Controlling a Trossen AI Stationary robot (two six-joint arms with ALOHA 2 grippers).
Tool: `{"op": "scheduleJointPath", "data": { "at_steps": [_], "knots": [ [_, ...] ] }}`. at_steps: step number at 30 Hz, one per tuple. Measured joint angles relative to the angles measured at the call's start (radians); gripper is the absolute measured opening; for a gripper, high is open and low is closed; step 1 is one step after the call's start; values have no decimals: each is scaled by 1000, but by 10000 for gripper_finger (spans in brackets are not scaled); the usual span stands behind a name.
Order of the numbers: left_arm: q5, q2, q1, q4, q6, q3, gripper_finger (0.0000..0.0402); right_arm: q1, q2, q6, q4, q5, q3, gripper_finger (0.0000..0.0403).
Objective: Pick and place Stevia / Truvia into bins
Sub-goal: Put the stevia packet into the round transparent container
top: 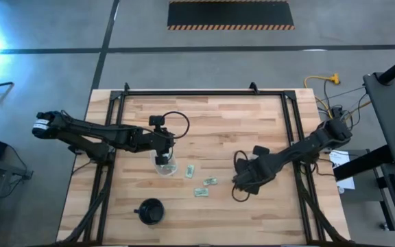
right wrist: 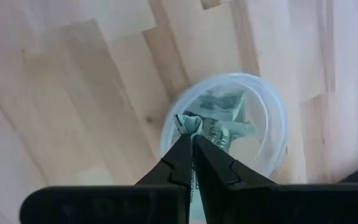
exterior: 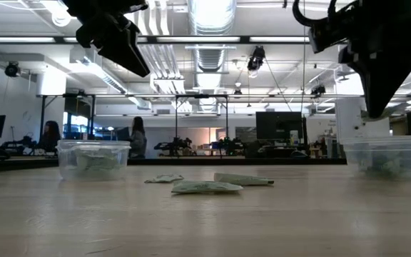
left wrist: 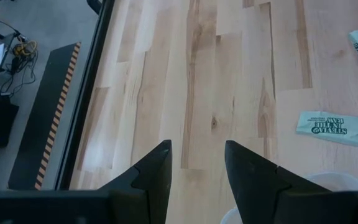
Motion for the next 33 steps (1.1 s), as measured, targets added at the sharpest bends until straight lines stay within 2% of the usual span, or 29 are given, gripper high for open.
{"op": "scheduleJointPath", "data": {
  "at_steps": [13,24,29,33],
  "knots": [
    [0,0,0,1,-1,1,132,-9,-80,147,88,58,-204,17],
    [10,1,0,5,-1,0,132,-9,-128,143,86,110,-199,118],
    [158,2,-1,30,2,-5,132,27,-169,123,103,166,-170,149],
    [267,34,-13,42,3,-9,132,67,-191,0,248,216,-153,155]
  ]
}}
